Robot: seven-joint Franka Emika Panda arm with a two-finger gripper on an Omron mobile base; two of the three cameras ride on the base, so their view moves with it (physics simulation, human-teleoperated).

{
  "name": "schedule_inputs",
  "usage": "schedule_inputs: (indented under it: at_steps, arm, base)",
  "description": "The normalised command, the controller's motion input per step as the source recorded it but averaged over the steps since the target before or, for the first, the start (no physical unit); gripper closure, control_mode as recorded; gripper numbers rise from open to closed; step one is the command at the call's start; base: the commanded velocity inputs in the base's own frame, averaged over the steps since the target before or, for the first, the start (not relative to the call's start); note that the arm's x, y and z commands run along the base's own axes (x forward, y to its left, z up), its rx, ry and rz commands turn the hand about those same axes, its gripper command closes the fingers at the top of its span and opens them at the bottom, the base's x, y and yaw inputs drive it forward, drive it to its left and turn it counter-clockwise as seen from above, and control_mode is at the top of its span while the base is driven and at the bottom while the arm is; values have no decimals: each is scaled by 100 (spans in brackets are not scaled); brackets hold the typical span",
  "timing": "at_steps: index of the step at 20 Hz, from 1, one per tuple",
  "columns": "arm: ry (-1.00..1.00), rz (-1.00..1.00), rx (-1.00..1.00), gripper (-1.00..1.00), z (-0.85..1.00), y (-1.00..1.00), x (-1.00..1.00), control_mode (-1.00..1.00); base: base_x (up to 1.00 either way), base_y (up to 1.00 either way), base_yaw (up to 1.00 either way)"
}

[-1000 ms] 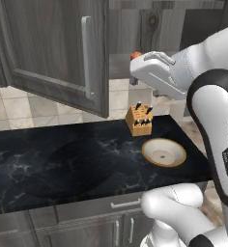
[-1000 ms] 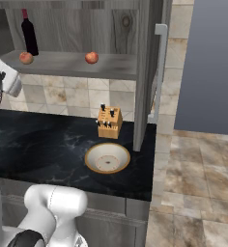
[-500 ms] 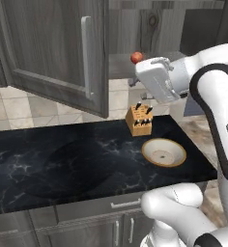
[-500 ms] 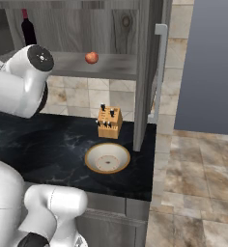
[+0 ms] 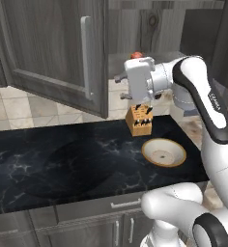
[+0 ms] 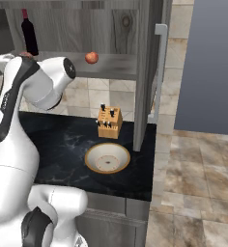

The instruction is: Open the cabinet. Pick the peach and peach from the cabinet and place them into the bowl. Then close the cabinet.

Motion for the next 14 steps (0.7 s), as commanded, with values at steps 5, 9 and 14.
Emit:
schedule_inputs:
  at_steps: [5,9,14]
  arm:
    - [12,21,5,-100,0,64,23,-100]
    - [6,20,0,-100,0,72,1,-100]
    - [4,19,0,-100,0,70,0,-100]
  base:
    - [0,0,0]
    - [0,0,0]
    - [0,0,0]
